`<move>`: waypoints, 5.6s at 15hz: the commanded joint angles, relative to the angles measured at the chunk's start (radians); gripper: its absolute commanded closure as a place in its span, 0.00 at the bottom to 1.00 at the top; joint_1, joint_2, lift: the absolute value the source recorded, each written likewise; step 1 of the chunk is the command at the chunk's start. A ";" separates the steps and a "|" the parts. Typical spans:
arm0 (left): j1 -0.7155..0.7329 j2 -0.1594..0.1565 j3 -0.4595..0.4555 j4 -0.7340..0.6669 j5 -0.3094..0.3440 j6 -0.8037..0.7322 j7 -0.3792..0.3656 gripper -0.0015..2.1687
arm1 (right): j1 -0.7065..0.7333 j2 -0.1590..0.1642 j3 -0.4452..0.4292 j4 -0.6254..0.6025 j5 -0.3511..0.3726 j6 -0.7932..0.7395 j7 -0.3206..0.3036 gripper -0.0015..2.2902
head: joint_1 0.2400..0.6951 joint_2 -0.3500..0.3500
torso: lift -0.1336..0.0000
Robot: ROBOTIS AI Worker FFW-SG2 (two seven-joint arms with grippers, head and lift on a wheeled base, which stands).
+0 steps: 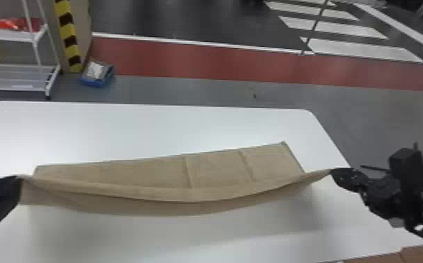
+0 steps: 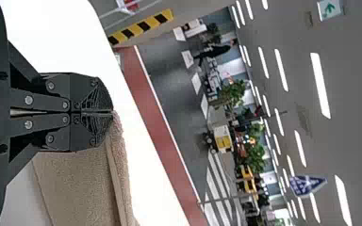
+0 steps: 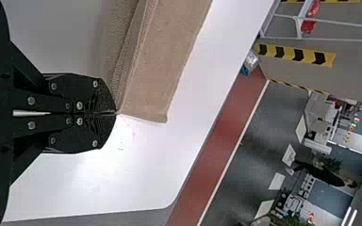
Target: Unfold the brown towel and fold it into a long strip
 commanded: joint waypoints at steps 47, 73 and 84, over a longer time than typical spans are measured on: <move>-0.581 0.093 -0.037 0.298 -0.233 0.810 -0.274 0.01 | -0.740 -0.080 0.579 0.672 0.317 0.243 -0.002 0.01 | 1.00 0.39 | 0.29; -0.076 -0.077 0.060 0.258 0.382 -0.230 0.176 0.01 | 0.054 0.322 0.503 -0.013 -0.195 -0.315 -0.666 0.04 | 1.00 0.71 | 0.29; -0.063 -0.077 0.014 0.200 0.262 -0.107 0.237 0.01 | 0.129 0.322 0.657 0.006 -0.177 -0.416 -0.801 0.04 | 1.00 0.84 | 0.29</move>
